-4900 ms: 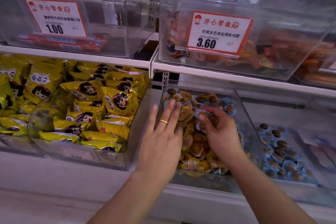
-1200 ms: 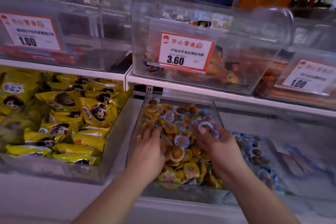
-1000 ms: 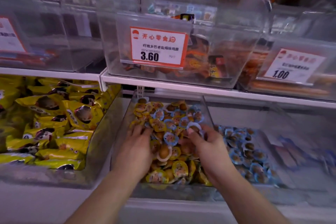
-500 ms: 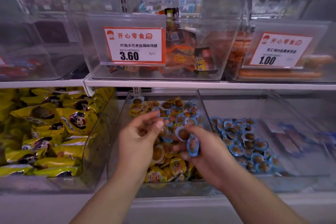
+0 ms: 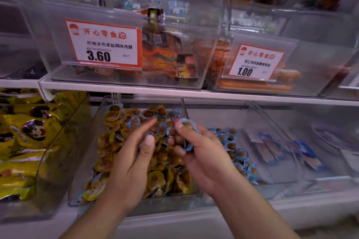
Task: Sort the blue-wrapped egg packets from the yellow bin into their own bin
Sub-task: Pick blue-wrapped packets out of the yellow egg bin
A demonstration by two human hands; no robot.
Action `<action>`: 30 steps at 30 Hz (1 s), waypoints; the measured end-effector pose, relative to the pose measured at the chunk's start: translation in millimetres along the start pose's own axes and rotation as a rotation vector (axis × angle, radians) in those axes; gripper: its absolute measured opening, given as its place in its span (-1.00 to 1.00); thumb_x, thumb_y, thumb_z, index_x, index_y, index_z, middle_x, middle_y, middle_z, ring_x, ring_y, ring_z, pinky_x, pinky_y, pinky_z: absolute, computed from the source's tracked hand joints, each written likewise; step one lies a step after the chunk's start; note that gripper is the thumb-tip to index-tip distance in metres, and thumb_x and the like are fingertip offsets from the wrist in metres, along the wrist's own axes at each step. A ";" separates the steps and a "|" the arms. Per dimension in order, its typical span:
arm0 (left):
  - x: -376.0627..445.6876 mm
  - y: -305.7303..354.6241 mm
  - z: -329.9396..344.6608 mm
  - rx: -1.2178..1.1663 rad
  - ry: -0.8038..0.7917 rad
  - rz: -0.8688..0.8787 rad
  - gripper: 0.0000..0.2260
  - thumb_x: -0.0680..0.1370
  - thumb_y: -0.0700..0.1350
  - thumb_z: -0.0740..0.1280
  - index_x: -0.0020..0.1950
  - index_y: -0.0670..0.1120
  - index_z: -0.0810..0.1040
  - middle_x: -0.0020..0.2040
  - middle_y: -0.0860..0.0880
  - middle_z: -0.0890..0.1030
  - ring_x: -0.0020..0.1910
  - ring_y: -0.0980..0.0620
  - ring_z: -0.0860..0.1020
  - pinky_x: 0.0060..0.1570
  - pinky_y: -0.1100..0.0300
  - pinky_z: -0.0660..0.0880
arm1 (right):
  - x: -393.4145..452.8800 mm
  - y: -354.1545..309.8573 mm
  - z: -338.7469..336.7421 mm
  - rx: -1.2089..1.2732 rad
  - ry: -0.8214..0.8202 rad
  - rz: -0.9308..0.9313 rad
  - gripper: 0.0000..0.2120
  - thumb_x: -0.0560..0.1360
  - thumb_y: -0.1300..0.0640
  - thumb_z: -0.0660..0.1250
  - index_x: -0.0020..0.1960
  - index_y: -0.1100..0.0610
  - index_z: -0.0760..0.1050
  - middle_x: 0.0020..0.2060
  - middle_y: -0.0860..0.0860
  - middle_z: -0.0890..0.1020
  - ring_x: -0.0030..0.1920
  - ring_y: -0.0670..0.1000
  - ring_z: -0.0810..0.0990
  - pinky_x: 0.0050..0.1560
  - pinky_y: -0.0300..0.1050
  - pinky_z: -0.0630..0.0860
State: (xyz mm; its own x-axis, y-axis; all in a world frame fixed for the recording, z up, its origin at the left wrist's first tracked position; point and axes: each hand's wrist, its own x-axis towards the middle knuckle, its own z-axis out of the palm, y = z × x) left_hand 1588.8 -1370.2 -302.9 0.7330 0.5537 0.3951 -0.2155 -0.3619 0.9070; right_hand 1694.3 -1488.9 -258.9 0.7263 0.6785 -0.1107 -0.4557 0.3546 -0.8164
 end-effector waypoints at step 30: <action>30.3 -42.6 -39.9 0.600 0.107 -0.255 -0.74 0.41 -0.01 0.46 0.08 0.20 0.63 0.00 0.11 0.67 0.00 0.05 0.64 -0.01 0.08 0.57 | 108.7 65.2 17.1 -1.914 0.042 -0.080 -0.50 0.63 -0.11 0.16 0.50 0.07 0.27 0.52 0.20 0.13 0.50 0.37 0.08 0.43 0.33 0.24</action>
State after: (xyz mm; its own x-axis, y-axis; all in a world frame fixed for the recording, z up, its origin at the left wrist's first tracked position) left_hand 1594.5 -1308.1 -323.7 0.6386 0.7376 0.2192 0.3760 -0.5476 0.7475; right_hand 1734.7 -1381.1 -314.5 0.7375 0.6744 -0.0345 0.6453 -0.7189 -0.2585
